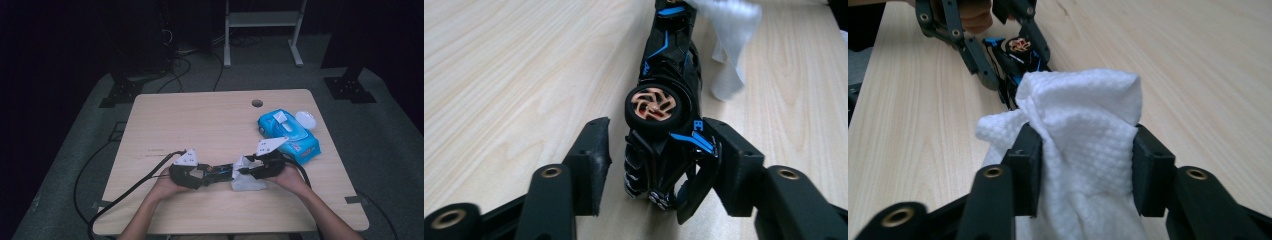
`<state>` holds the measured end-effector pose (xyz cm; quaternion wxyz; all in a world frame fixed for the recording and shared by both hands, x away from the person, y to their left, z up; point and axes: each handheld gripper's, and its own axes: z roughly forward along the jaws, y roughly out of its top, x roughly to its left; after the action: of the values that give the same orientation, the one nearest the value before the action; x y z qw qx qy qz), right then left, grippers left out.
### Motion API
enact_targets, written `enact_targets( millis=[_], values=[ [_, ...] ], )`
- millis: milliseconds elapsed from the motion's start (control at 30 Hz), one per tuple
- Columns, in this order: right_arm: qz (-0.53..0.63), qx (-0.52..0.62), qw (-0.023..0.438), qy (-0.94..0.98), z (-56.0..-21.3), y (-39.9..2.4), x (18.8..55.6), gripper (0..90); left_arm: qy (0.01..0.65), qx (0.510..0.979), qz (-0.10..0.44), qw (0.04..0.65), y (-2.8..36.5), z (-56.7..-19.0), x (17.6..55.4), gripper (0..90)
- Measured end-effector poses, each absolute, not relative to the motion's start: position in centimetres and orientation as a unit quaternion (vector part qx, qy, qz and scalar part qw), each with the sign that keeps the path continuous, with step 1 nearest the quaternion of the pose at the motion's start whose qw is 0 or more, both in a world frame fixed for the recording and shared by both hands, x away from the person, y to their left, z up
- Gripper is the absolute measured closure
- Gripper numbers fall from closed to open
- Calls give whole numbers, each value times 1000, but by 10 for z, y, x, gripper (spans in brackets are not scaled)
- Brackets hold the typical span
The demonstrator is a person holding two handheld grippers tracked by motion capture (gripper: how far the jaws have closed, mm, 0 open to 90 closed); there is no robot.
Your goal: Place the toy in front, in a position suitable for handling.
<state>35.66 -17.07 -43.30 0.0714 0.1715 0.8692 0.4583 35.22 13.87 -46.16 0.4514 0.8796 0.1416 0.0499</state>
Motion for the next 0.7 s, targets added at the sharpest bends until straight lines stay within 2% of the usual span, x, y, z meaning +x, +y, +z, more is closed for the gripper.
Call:
enact_targets(
  millis=[67, 167, 233, 467, 600, 667, 700],
  values=[
    [459, 179, 81, 866, -430, -172, 354, 612, 138, 881, 47, 451, 138, -463, 352, 499],
    [469, 184, 100, 858, -424, -171, 352, 778, 131, 883, 51, 448, 138, -463, 351, 541],
    [464, 190, 106, 858, -420, -166, 351, 824, 127, 881, 52, 452, 137, -464, 351, 552],
    [472, 175, 91, 859, -409, -119, 354, 850, 115, 880, 58, 458, 134, -464, 348, 578],
    [472, 159, 78, 864, -415, -91, 354, 852, 112, 881, 60, 456, 134, -464, 348, 579],
    [459, 152, 68, 873, -422, -83, 356, 825, 111, 881, 60, 456, 134, -464, 348, 578],
    [456, 153, 67, 874, -424, -82, 357, 768, 110, 881, 61, 455, 134, -464, 348, 578]
  ],
)
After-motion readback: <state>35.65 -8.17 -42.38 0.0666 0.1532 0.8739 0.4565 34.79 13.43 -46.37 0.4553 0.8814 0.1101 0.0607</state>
